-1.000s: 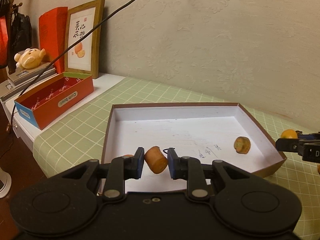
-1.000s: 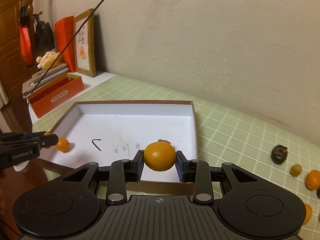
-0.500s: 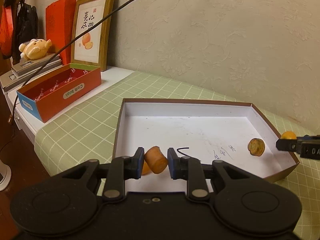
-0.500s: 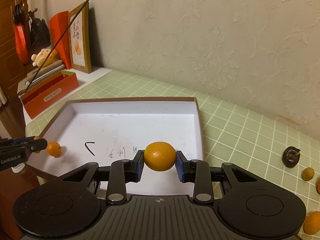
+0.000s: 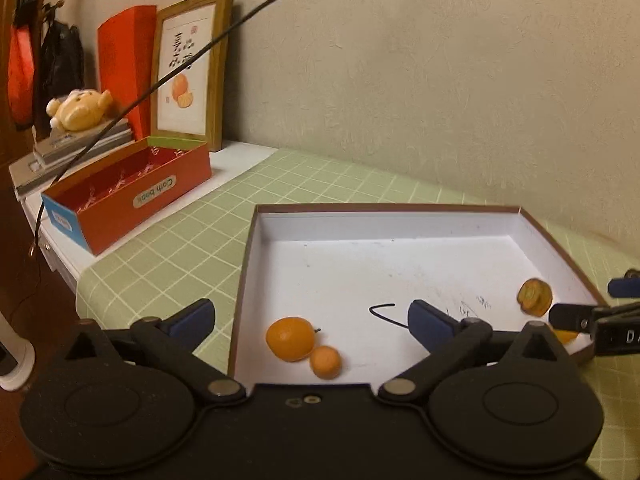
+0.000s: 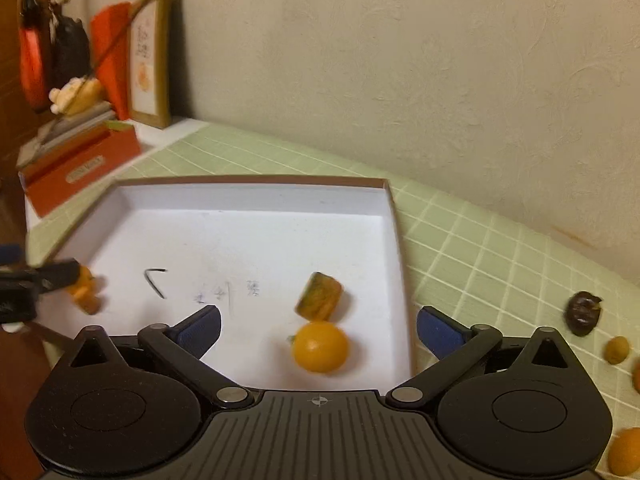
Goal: Organize fruits
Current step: 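Carry both fruits into the box and open both tools to release them, then move both tools back to the fruits and grasp an orange with the left tool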
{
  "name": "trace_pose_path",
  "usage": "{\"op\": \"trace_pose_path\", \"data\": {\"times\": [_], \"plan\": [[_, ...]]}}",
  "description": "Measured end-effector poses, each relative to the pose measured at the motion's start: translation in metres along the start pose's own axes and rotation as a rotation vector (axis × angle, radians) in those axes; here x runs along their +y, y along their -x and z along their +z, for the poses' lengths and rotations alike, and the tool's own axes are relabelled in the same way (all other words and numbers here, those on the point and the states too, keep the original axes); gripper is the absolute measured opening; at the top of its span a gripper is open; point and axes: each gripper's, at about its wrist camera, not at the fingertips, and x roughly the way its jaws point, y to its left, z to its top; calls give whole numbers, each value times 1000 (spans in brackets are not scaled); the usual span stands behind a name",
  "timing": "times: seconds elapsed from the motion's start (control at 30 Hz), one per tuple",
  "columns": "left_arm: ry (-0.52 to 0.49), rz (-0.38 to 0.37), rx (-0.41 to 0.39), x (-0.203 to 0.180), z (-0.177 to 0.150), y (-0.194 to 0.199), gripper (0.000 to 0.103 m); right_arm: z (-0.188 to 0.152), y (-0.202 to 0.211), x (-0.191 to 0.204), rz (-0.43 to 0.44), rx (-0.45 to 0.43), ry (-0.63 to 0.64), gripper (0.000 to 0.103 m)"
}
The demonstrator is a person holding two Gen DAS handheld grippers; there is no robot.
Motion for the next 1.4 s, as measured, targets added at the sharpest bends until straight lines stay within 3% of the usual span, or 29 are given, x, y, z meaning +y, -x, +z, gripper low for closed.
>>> {"op": "trace_pose_path", "data": {"times": [0.77,1.0,1.13,1.27,1.4], "plan": [[-20,-32,-20,-6,4,14,97,4,16,-5,33,-31,-44,103],[-71,-85,-47,-32,8,32,96,0,50,-18,-23,-93,-51,103],[-58,-153,-46,-46,10,41,94,-7,72,-35,-66,-96,-66,103],[-57,-193,-36,-63,9,43,85,-15,94,-57,-109,-108,-91,103],[-94,-230,-36,-87,7,45,83,-24,115,-78,-151,-115,-117,103]]}}
